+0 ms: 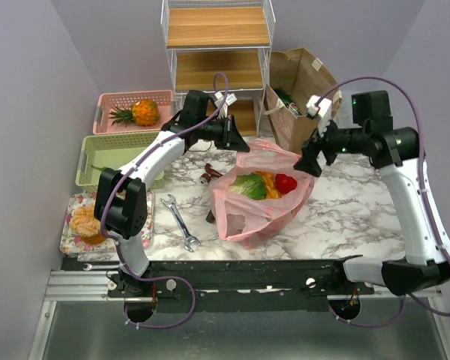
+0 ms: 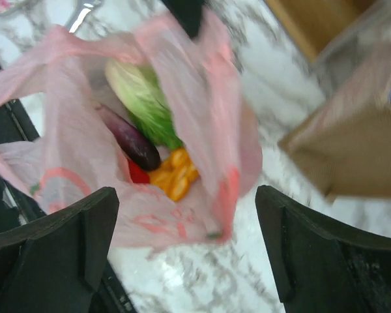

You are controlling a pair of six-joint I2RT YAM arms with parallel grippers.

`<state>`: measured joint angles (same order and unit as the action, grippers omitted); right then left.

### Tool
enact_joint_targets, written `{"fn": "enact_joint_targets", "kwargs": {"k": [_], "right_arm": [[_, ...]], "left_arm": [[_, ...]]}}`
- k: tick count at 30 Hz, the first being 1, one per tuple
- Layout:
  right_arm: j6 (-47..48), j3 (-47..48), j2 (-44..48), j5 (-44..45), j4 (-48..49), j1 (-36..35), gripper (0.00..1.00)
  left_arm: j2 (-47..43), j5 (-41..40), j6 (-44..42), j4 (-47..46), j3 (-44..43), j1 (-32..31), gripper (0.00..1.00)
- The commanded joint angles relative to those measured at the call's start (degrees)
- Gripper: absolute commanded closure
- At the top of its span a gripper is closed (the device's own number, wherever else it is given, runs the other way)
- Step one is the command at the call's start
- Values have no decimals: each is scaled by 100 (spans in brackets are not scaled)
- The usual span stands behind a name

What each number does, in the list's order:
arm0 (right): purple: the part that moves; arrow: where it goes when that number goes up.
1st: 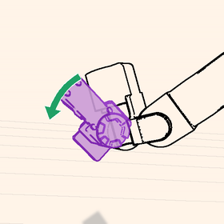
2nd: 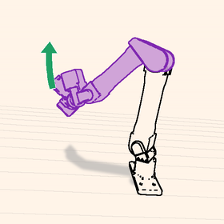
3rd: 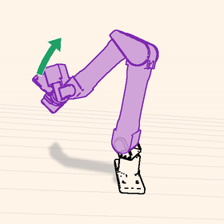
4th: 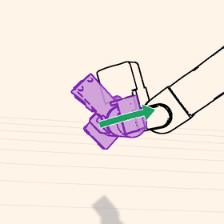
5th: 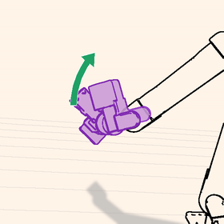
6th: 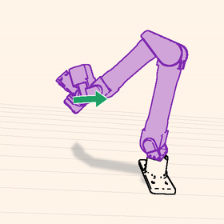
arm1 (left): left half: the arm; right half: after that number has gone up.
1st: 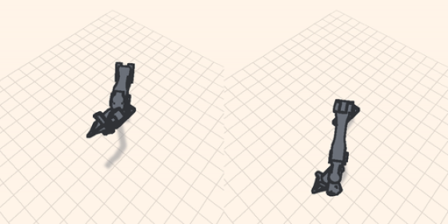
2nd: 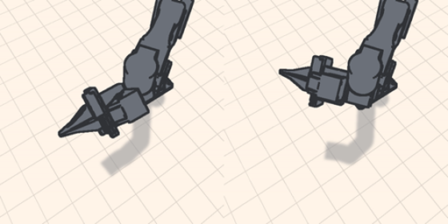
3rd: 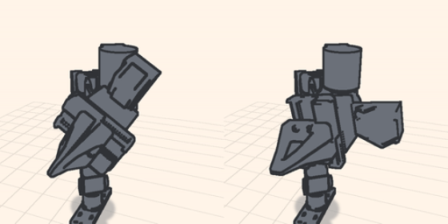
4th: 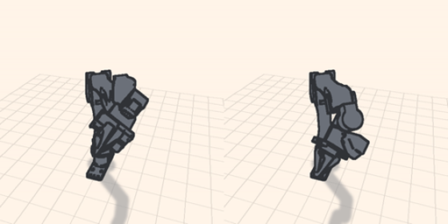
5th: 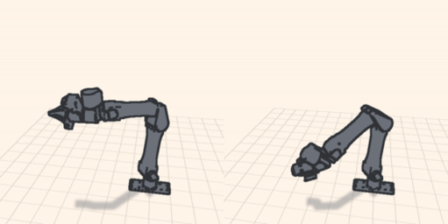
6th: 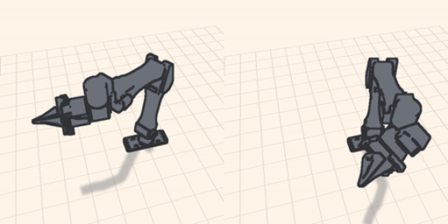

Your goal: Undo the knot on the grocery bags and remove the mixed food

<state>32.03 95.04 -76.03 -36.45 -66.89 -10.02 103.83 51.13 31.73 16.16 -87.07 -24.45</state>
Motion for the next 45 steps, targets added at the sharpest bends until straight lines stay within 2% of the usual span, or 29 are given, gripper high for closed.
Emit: {"fn": "enact_joint_targets", "kwargs": {"k": [1,7,11,16,18,20,21,23,24,26,27,29,32,36,38,40,45], "right_arm": [[428,-385,331,1046,858,-1219,6],[1007,-908,114,1659,1637,-1939,6],[1758,-1687,132,2208,2307,-2249,6],[2432,-2477,127,2561,2752,-2318,6],[2330,-2744,140,2854,3146,-2320,9],[2190,-2872,142,3110,3409,-2320,21],[2040,-2886,120,3236,3508,-2320,35],[1773,-2826,61,3447,3532,-2319,58],[1666,-2788,37,3496,3505,-2312,69],[1376,-2678,18,3529,3415,-2311,96],[1223,-2627,26,3514,3362,-2311,99],[858,-2502,36,3442,3196,-2312,99],[246,-2333,70,3269,2976,-2300,99],[-392,-2216,98,3106,2775,-2290,99],[-619,-2194,124,3078,2739,-2285,99],[-812,-2155,141,3087,2719,-2267,99],[-1306,-1919,131,2940,2567,-2115,99]], "left_arm": [[-3,-188,-184,188,-67,-156,100],[-63,-288,-369,253,-63,-181,100],[-91,-325,-469,316,-86,-183,100],[-98,-393,-654,429,-167,-183,100],[-163,-299,-874,512,-233,-182,100],[-333,-181,-1283,707,-285,-176,95],[-405,-77,-1522,980,-360,-168,89],[-566,89,-2030,1512,-501,-88,64],[-690,146,-2144,1628,-490,6,48],[-1113,333,-2188,1536,-335,304,34],[-1313,393,-2207,1404,-230,444,30],[-1784,484,-2541,1251,-130,742,27],[-2435,614,-3913,1639,-74,731,27],[-2757,357,-6264,3034,-87,13,27],[-2688,67,-7124,3614,-94,-500,28],[-2627,-182,-7623,3785,71,-883,24],[-2476,-647,-8041,3332,625,-1551,17]]}}
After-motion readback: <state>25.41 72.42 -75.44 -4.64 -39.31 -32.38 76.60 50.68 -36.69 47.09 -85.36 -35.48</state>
